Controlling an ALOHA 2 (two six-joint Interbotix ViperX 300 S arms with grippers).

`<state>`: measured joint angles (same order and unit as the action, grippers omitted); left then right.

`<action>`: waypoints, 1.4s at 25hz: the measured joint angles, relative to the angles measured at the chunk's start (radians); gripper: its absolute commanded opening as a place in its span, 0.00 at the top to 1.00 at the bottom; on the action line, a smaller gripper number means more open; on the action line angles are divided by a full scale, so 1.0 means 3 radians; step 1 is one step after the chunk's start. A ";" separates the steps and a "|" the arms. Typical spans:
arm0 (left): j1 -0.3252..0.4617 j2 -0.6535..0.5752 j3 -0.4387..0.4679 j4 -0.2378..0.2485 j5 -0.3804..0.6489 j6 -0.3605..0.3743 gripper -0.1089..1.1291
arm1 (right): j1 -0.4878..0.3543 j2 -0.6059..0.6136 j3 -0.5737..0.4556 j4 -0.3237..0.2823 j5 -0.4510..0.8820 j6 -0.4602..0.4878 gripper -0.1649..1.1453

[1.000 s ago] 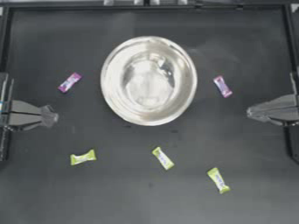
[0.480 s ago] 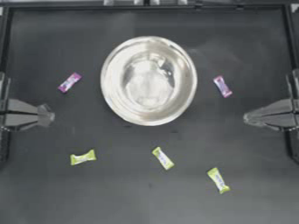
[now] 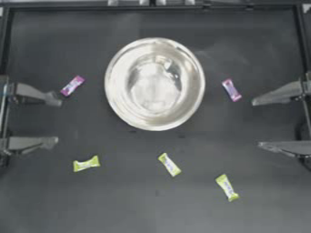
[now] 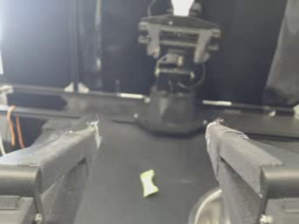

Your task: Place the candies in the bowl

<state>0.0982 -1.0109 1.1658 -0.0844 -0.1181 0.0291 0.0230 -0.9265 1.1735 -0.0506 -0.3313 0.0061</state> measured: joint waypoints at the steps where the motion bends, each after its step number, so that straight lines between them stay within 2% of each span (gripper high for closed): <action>1: 0.0118 0.0000 -0.0051 -0.0066 0.0148 -0.0005 0.08 | -0.0005 -0.0005 0.0000 0.0010 0.0000 0.0000 0.11; 5: 0.0900 0.0072 -0.0302 -0.0271 0.0997 -0.0015 0.08 | -0.0005 -0.0005 -0.0005 0.0061 0.0000 0.0000 0.11; 8: 0.1514 0.0256 -0.0465 -0.0302 0.1534 -0.0066 0.08 | 0.0000 0.0000 -0.0005 0.0092 0.0005 0.0000 0.11; 12: 0.1887 0.0568 -0.0603 -0.0286 0.1882 -0.0082 0.08 | -0.0005 -0.0005 0.0000 0.0118 0.0000 0.0005 0.11; 19: 0.2056 0.1360 -0.0890 -0.0056 0.2199 -0.0107 0.08 | -0.0005 0.0000 0.0005 0.0128 0.0000 0.0020 0.11; 23: 0.2127 0.1606 -0.0977 0.0026 0.2286 -0.0174 0.08 | 0.0000 0.0000 0.0005 0.0123 0.0000 0.0061 0.11; 35: 0.2137 0.2004 -0.0982 0.0041 0.2311 -0.0225 0.08 | 0.0000 0.0000 0.0020 0.0128 -0.0005 0.0087 0.11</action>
<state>0.7394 -0.4096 0.8713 -0.0721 0.5752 -0.0383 0.0230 -0.9265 1.1796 -0.0123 -0.3329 0.0322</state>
